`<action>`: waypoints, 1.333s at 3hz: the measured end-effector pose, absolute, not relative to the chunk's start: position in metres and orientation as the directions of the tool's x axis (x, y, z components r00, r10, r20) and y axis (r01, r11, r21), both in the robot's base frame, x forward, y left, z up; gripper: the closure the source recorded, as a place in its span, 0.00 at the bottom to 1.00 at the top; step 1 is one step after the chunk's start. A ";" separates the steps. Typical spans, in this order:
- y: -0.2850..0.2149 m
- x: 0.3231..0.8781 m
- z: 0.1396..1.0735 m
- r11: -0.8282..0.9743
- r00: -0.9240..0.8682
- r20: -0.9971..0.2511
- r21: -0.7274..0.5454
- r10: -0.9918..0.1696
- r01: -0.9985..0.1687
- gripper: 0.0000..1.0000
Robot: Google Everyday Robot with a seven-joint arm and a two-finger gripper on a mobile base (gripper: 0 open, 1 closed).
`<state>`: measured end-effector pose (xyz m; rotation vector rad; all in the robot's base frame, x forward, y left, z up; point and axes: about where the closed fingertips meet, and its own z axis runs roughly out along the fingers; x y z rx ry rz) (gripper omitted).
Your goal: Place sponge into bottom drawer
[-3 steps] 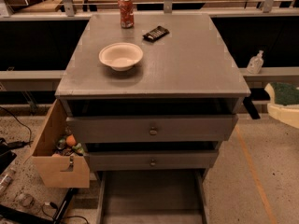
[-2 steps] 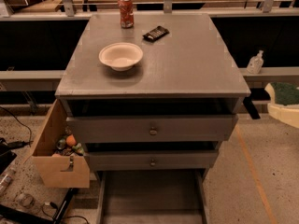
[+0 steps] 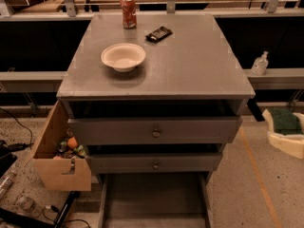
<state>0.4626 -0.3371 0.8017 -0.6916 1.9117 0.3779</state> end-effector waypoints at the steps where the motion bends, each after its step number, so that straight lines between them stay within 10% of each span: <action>1: -0.334 0.413 0.738 0.739 -0.317 -0.907 0.010 -0.276 -0.673 1.00; 4: -0.301 0.337 0.644 0.576 -0.300 -0.907 0.082 -0.295 -0.813 1.00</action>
Offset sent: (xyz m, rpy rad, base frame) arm -0.1495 0.0137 -0.1713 0.1068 0.0619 0.2660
